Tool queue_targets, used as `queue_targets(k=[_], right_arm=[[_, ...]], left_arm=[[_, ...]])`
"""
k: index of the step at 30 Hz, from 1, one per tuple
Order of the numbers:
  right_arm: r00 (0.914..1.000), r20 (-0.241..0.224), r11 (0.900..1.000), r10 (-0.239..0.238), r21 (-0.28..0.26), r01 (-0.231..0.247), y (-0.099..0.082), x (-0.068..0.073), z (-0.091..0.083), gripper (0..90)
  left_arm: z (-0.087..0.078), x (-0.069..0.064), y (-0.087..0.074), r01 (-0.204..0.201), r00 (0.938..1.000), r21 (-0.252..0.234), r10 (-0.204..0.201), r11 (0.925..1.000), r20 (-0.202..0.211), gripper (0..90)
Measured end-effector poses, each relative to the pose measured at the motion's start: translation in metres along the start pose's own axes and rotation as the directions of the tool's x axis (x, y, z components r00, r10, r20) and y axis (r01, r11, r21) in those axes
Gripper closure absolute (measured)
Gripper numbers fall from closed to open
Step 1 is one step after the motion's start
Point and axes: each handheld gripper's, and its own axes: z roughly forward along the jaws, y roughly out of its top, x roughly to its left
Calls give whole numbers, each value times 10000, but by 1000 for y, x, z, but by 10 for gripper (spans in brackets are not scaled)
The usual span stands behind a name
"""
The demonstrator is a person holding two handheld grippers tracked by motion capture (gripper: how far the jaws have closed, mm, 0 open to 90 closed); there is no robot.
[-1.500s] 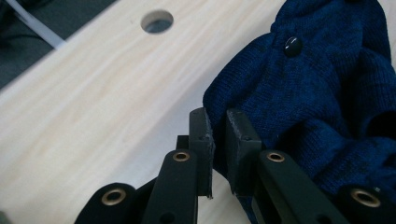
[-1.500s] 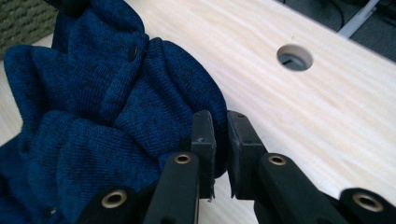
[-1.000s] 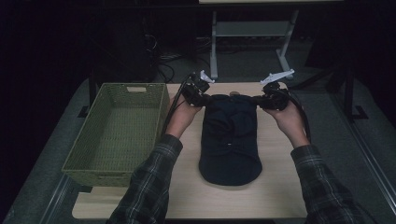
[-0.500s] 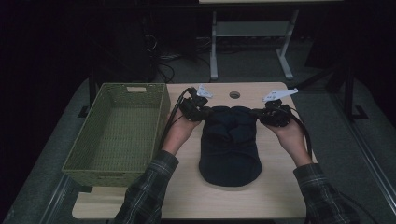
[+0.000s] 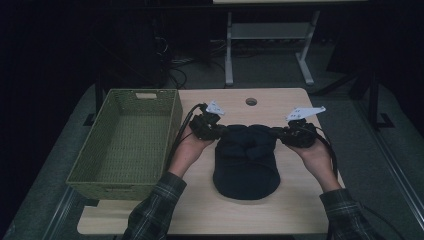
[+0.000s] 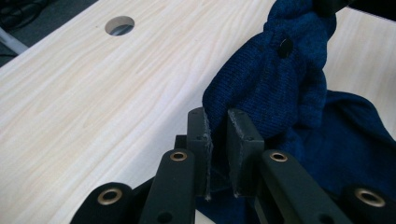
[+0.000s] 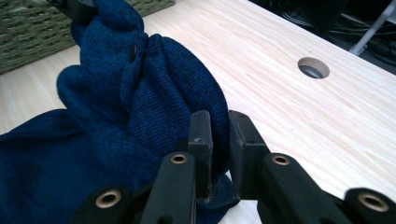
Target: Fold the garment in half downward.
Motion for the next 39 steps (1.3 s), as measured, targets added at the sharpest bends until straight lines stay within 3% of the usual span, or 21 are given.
queue_targets(k=[23, 32, 39], right_arm=[[9975, -673, 9998, -198, -41, 196, -35, 32, -16, 783], [9919, -1250, 9991, -229, 333, 273, -62, 52, -15, 764], [9893, -1447, 9985, -181, 475, 253, -77, 63, -18, 748]], left_arm=[[-7, -26, -33, 270, 9943, 142, -283, 9995, 1032, 800], [-7, -40, -57, 166, 9864, 702, -278, 9974, 1619, 796], [-7, -53, -68, 71, 9841, 906, -231, 9959, 1762, 794]])
